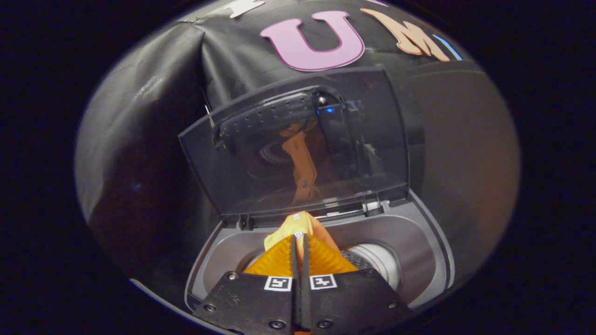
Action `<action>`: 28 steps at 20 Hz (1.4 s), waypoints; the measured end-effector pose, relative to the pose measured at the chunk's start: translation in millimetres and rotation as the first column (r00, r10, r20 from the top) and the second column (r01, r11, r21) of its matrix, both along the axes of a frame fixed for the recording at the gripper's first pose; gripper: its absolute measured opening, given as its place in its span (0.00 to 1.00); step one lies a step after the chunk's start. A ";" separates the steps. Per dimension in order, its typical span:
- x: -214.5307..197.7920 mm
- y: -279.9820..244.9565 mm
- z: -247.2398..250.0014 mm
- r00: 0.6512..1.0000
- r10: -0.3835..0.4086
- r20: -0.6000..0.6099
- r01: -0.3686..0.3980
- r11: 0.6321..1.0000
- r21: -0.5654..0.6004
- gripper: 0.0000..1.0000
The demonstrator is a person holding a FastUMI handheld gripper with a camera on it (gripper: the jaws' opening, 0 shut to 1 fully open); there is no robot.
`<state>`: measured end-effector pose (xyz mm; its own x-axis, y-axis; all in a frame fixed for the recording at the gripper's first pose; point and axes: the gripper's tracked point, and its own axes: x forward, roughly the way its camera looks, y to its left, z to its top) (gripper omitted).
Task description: Put the clothes into the washing machine and then close the washing machine lid.
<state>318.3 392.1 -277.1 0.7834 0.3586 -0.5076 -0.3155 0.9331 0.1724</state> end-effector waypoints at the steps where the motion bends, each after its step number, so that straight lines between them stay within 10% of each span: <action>1: 1.9 -1.5 -5.6 1.000 -0.006 0.002 0.006 1.000 -0.012 0.00; 15: -11.0 -7.9 -21.6 0.997 -0.029 -0.068 0.025 0.998 -0.057 0.11; 28: -56.6 0.4 36.4 0.999 0.039 0.020 -0.035 0.986 -0.166 0.94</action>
<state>261.8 392.4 -240.7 0.7833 0.3001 -0.5444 -0.3522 0.9359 0.0091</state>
